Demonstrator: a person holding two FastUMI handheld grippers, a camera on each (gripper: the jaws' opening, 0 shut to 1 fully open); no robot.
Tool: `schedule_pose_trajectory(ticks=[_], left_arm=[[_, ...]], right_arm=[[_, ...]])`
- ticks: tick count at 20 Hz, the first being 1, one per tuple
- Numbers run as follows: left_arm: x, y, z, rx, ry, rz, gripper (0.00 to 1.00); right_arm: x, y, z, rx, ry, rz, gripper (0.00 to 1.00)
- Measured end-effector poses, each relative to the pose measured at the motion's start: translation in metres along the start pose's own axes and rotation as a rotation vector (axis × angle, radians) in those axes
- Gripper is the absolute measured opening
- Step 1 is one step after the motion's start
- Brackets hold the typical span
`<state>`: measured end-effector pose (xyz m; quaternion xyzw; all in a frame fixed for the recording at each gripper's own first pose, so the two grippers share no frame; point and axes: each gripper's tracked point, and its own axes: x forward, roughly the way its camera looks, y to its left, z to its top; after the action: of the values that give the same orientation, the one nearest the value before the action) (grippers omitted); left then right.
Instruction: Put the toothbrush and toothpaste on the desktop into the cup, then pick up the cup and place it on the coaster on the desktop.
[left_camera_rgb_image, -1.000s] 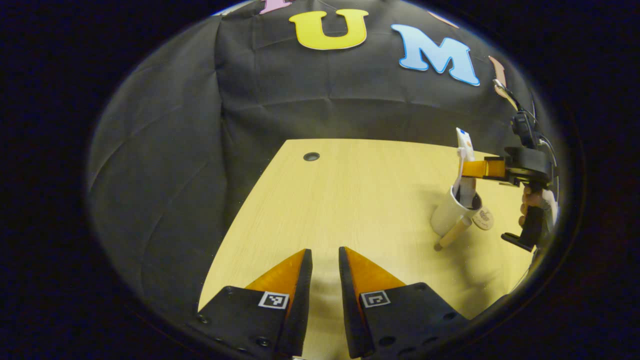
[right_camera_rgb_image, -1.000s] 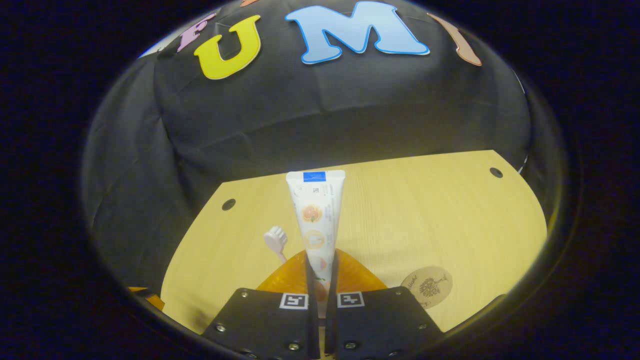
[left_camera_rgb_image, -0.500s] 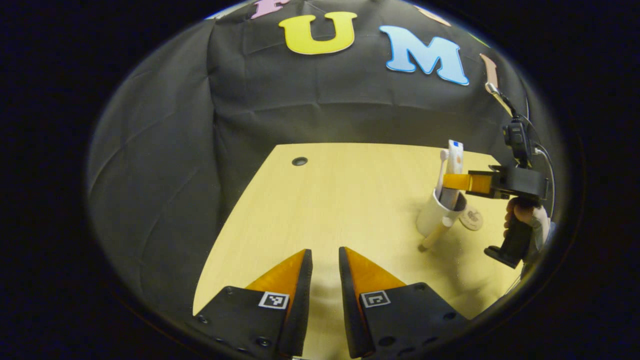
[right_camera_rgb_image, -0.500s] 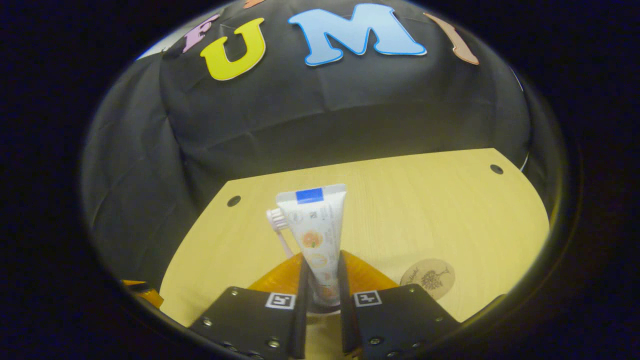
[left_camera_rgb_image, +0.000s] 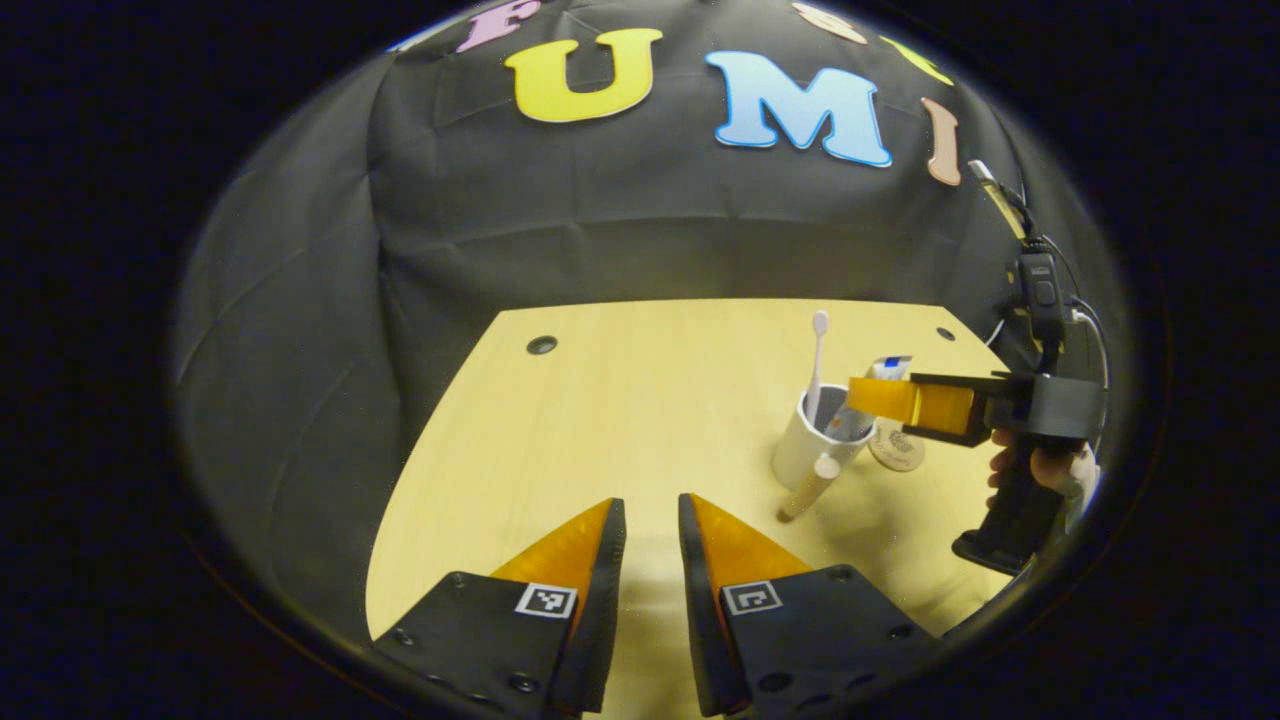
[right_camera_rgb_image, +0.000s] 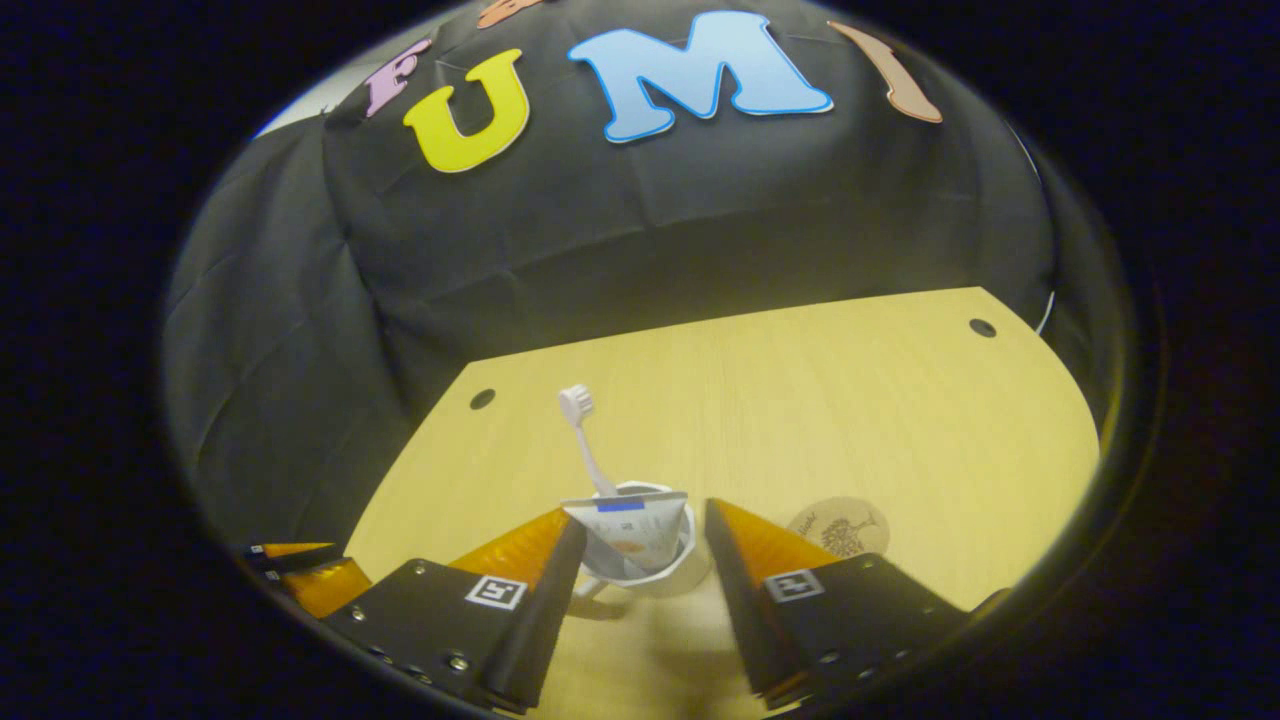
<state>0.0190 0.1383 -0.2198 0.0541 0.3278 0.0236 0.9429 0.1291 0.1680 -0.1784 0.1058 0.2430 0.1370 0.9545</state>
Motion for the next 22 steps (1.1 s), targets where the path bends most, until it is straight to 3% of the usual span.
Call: schedule_pose_trajectory(ticks=[1,2,6,11,12,13,14,15,16,17,19,20,22], left_arm=[[0.004,-0.006,0.003,0.009,-0.002,-0.019,0.39],[0.007,-0.014,0.005,0.017,-0.003,-0.045,0.46],[0.024,-0.047,0.019,0.06,0.009,-0.147,0.46],[0.046,-0.089,0.024,0.102,0.07,-0.271,0.47],[0.047,-0.098,0.021,0.113,0.093,-0.307,0.51],[0.049,-0.106,0.018,0.129,0.111,-0.336,0.41],[0.05,-0.111,0.016,0.152,0.134,-0.361,0.41],[0.056,-0.115,0.015,0.18,0.154,-0.375,0.58],[0.062,-0.116,0.011,0.207,0.182,-0.379,0.58],[0.067,-0.117,0.005,0.228,0.222,-0.386,0.51],[0.072,-0.123,-0.008,0.245,0.298,-0.411,0.51],[0.074,-0.124,-0.013,0.252,0.329,-0.417,0.44],[0.079,-0.125,-0.022,0.273,0.393,-0.418,0.58]], right_arm=[[-0.004,0.0,0.001,0.004,-0.002,0.01,0.77],[-0.009,0.0,0.006,0.007,-0.012,0.015,0.77],[-0.033,-0.005,0.026,0.042,-0.064,0.039,0.77],[-0.06,-0.048,0.037,0.068,-0.102,-0.02,0.77],[-0.064,-0.058,0.035,0.077,-0.101,-0.034,0.77],[-0.067,-0.066,0.033,0.091,-0.099,-0.048,0.77],[-0.07,-0.076,0.03,0.107,-0.094,-0.064,0.77],[-0.073,-0.085,0.025,0.124,-0.09,-0.078,0.77],[-0.075,-0.093,0.023,0.14,-0.087,-0.092,0.77],[-0.077,-0.1,0.019,0.153,-0.084,-0.104,0.77],[-0.082,-0.112,0.014,0.171,-0.081,-0.124,0.77],[-0.085,-0.118,0.012,0.179,-0.081,-0.133,0.77],[-0.089,-0.129,0.01,0.192,-0.082,-0.151,0.77]])
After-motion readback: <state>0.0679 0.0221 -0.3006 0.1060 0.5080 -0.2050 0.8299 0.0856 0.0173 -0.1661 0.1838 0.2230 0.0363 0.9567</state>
